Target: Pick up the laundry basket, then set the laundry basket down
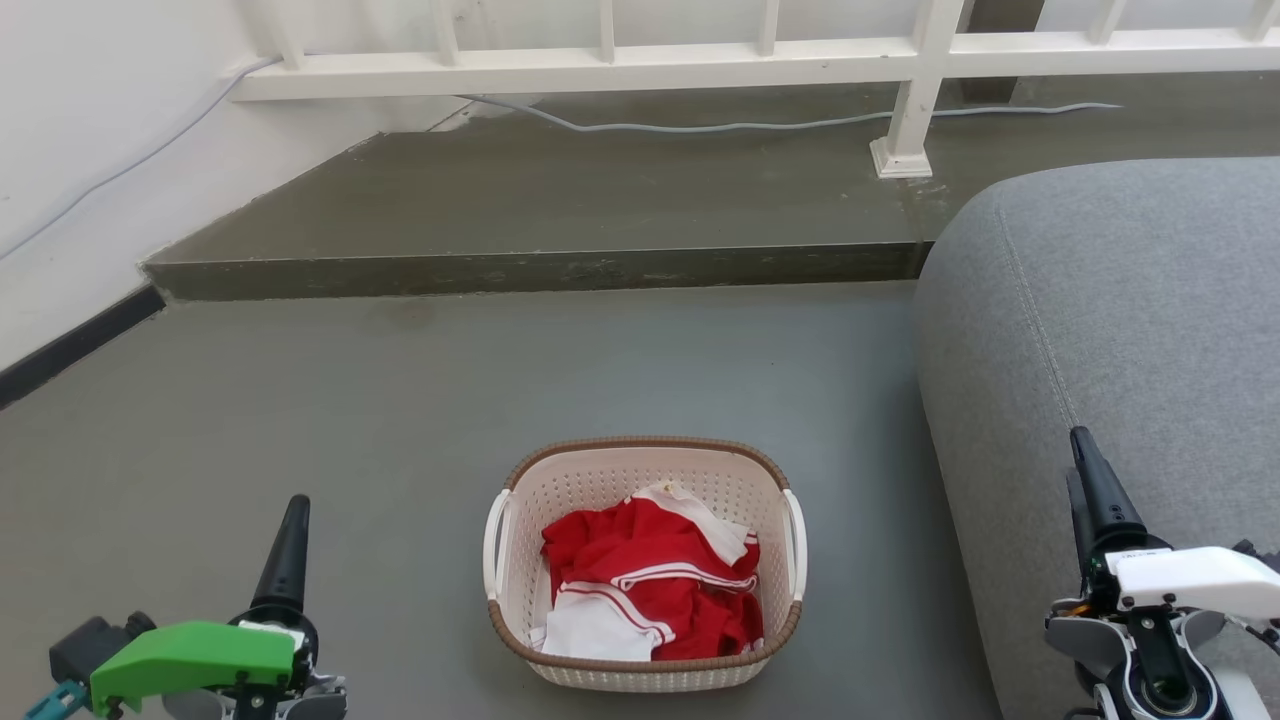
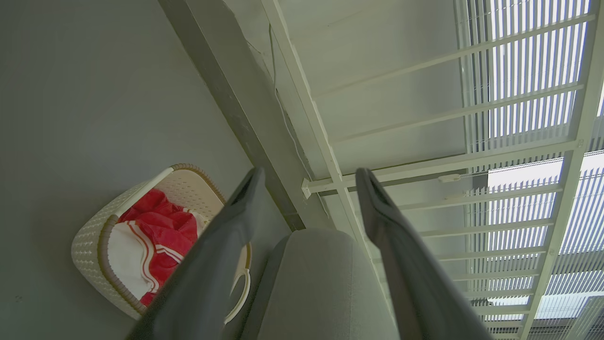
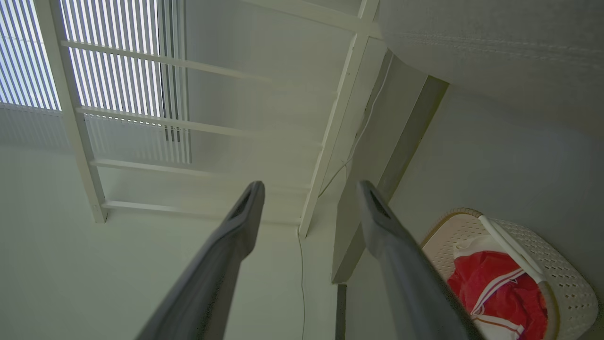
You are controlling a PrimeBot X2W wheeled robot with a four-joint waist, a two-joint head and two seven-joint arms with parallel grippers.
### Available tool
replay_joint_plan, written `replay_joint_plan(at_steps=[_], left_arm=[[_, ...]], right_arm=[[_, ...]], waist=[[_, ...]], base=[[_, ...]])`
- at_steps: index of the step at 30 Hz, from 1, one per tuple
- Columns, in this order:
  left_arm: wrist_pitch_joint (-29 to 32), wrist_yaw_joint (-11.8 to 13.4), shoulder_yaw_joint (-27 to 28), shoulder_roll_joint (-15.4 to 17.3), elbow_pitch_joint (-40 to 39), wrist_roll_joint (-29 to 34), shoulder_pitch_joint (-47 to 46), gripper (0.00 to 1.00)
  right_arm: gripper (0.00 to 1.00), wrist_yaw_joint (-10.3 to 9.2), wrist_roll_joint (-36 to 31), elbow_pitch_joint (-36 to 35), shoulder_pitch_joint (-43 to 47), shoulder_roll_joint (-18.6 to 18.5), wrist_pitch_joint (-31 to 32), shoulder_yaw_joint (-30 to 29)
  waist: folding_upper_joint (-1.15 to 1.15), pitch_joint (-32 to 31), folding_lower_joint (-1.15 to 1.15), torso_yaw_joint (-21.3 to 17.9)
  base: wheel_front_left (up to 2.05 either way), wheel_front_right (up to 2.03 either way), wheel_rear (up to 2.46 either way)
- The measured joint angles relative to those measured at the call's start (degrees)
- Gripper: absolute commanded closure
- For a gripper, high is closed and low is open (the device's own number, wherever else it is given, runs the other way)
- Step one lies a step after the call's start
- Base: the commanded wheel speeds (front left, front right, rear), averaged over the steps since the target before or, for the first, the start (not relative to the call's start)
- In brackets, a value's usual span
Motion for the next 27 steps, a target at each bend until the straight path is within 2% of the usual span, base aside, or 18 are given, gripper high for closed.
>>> replay_joint_plan(at_steps=[7, 14, 27], left_arm=[[-1.16, 0.74, -1.33, 0.23, -2.05, 7.30, -0.04, 0.00], [-2.79, 1.76, -3.41, 0.79, -4.76, 17.13, -0.07, 0.00], [-5.25, 4.69, -7.76, 1.82, -7.73, 32.16, 0.00, 0.00]], right_arm=[[0.00, -0.10, -7.57, -1.99, 0.00, -0.35, -1.32, 1.78], [0.00, -1.60, -17.27, -4.15, 0.01, -0.84, -2.76, 4.35], [0.00, -4.56, -29.82, -6.89, 0.69, -0.89, -5.31, 8.14]], waist=[[0.00, 0.03, 0.00, 0.03], [0.00, 0.01, 0.00, 0.07], [0.00, -0.27, 0.00, 0.08]], base=[[0.00, 0.00, 0.00], [0.00, 0.00, 0.00], [0.00, 0.00, 0.00]])
